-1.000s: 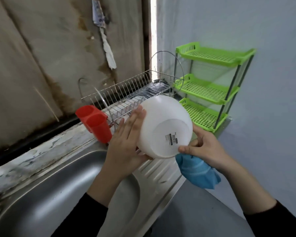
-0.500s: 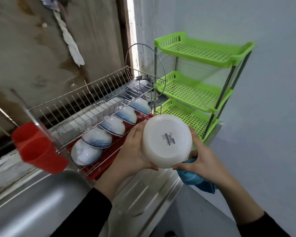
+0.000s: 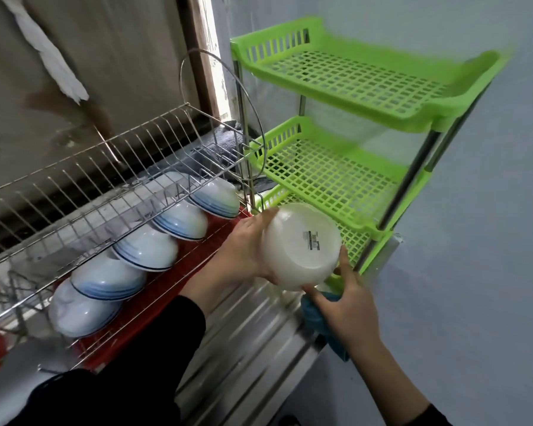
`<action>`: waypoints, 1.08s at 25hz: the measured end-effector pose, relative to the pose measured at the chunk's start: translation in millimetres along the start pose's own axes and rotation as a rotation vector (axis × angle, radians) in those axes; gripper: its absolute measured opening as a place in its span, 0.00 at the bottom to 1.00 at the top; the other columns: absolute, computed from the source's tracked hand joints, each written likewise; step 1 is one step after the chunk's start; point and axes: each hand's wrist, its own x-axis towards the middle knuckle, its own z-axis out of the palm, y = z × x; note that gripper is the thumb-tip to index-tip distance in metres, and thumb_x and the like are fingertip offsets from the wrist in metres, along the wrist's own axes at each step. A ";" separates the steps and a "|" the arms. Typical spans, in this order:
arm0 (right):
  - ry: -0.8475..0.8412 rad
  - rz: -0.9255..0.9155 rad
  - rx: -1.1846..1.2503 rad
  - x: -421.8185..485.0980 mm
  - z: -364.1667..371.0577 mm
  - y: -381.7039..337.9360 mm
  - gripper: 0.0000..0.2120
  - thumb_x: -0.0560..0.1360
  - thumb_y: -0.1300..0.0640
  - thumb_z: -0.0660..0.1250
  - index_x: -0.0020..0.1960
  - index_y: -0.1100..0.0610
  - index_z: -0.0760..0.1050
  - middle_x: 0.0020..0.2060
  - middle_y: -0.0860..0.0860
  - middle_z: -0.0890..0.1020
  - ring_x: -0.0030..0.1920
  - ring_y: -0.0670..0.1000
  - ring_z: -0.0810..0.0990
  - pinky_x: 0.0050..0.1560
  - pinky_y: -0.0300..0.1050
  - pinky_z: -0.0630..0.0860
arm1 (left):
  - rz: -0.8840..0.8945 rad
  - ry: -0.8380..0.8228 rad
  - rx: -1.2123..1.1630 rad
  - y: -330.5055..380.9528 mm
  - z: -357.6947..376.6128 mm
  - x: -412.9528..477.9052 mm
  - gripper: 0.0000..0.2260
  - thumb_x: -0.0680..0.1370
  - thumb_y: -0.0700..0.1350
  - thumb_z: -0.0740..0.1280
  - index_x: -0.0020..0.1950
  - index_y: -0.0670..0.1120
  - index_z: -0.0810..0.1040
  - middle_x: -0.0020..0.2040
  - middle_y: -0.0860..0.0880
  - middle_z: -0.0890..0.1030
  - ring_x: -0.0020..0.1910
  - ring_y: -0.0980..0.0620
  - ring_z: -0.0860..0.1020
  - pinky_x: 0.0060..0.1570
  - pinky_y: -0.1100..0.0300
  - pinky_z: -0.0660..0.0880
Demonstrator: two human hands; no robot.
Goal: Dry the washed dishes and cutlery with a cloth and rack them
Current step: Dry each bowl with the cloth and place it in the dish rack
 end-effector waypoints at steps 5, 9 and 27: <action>0.027 0.019 -0.014 16.5 13.7 -9.6 0.44 0.75 0.42 0.67 0.76 0.40 0.39 0.74 0.47 0.67 0.66 0.51 0.73 0.51 0.42 0.72 | -0.037 -0.007 -0.045 -19.4 10.6 33.2 0.56 0.55 0.42 0.85 0.77 0.46 0.59 0.72 0.46 0.69 0.66 0.52 0.68 0.60 0.73 0.62; 0.007 0.048 -0.028 30.3 19.2 -18.3 0.45 0.76 0.46 0.67 0.74 0.40 0.34 0.79 0.49 0.53 0.74 0.54 0.62 0.64 0.50 0.70 | -0.055 0.013 -0.070 -28.5 19.5 57.3 0.55 0.55 0.42 0.84 0.77 0.45 0.61 0.71 0.46 0.71 0.63 0.51 0.74 0.56 0.75 0.69; 0.013 0.235 0.033 64.8 25.3 -33.4 0.25 0.77 0.51 0.65 0.70 0.55 0.62 0.65 0.55 0.67 0.61 0.58 0.72 0.49 0.45 0.65 | -0.124 -0.056 0.063 -42.7 50.3 98.7 0.42 0.66 0.43 0.79 0.74 0.40 0.62 0.71 0.42 0.69 0.71 0.46 0.67 0.70 0.52 0.65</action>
